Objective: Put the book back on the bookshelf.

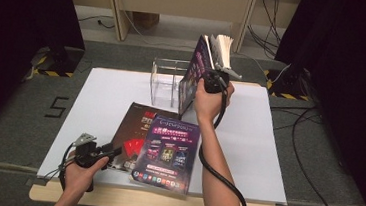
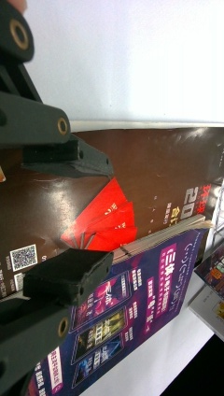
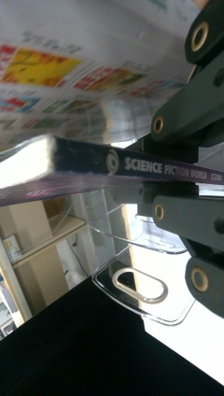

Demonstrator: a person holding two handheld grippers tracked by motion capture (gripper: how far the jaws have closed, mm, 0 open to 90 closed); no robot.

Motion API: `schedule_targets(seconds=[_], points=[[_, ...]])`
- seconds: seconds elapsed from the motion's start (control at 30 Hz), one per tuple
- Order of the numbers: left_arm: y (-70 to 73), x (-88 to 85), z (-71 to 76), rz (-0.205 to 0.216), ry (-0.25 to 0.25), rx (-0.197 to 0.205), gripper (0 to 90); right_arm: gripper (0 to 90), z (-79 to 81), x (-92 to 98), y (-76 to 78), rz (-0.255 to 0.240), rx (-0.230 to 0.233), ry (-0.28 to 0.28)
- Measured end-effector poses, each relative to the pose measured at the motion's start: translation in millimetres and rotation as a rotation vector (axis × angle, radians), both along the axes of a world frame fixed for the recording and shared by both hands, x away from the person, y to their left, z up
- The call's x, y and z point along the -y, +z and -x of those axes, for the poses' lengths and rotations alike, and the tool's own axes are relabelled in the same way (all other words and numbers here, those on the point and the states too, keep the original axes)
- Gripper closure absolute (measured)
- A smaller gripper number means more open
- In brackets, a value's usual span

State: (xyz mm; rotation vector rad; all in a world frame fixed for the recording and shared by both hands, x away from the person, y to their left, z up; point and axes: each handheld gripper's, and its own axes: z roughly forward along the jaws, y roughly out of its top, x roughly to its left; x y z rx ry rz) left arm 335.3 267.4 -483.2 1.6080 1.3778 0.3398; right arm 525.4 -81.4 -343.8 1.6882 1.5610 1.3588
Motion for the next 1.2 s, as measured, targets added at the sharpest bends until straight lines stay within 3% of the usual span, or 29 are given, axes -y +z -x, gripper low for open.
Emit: schedule_targets(seconds=[0.2,0.4,0.57,0.7,0.87,1.03,1.2], points=[[0.5,-1.2,-0.1,0.003,0.004,0.003,51.3,84.5,-0.2,-12.8,7.7,0.056,0.061,0.007],[0.9,-2.9,0.4,0.006,0.007,0.003,51.4,84.5,-1.8,-23.8,20.4,0.151,0.105,0.003],[0.8,-2.4,0.6,0.006,0.006,0.004,51.5,84.4,-1.6,-28.8,13.4,0.241,0.119,0.001],[0.5,-1.7,0.5,0.006,0.004,0.003,51.4,84.4,-1.6,-30.6,1.0,0.263,0.116,0.002],[0.2,-1.3,0.8,0.003,0.001,0.001,51.5,83.8,-1.0,-28.5,-0.7,0.254,0.125,-0.004],[0.6,-1.5,1.3,0.004,0.001,0.003,51.5,82.5,-1.1,-23.6,-0.9,0.220,0.103,-0.012],[0.1,-0.9,1.0,0.010,-0.002,-0.001,51.4,79.4,0.0,-23.7,-3.5,0.237,0.104,-0.008]])
